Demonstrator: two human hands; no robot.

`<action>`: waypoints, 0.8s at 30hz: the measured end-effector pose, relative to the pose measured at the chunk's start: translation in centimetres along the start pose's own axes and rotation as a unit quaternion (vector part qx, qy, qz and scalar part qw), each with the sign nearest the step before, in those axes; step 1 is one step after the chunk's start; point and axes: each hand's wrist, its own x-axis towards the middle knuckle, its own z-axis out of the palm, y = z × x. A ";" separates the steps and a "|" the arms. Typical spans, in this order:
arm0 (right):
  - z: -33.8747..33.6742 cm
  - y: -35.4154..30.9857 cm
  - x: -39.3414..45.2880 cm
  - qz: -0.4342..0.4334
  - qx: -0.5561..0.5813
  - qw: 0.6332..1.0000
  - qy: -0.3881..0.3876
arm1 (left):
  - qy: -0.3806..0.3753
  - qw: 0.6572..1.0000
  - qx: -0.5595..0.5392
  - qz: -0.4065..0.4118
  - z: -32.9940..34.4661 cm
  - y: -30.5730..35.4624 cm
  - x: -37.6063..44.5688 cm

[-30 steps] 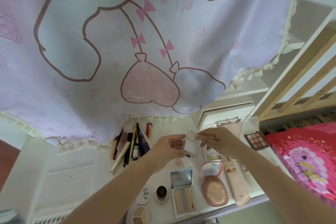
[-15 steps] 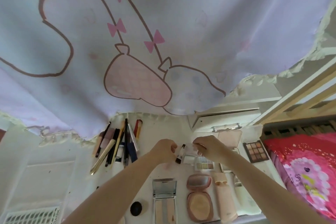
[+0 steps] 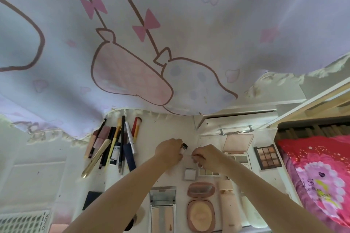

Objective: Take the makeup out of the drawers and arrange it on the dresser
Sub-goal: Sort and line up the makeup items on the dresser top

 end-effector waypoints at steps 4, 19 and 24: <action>0.9 0.0 1.0 -0.007 -0.045 0.999 -0.004 | 0.018 1.000 -0.015 -0.015 -0.1 -1.2 -0.3; 1.7 -2.8 3.6 -0.127 -0.174 0.969 0.124 | 0.043 0.997 -0.046 -0.035 -0.5 -4.6 -3.7; 2.3 -3.5 6.2 -0.092 -0.236 0.967 0.039 | 0.049 0.996 -0.063 -0.049 -0.6 -5.6 -5.2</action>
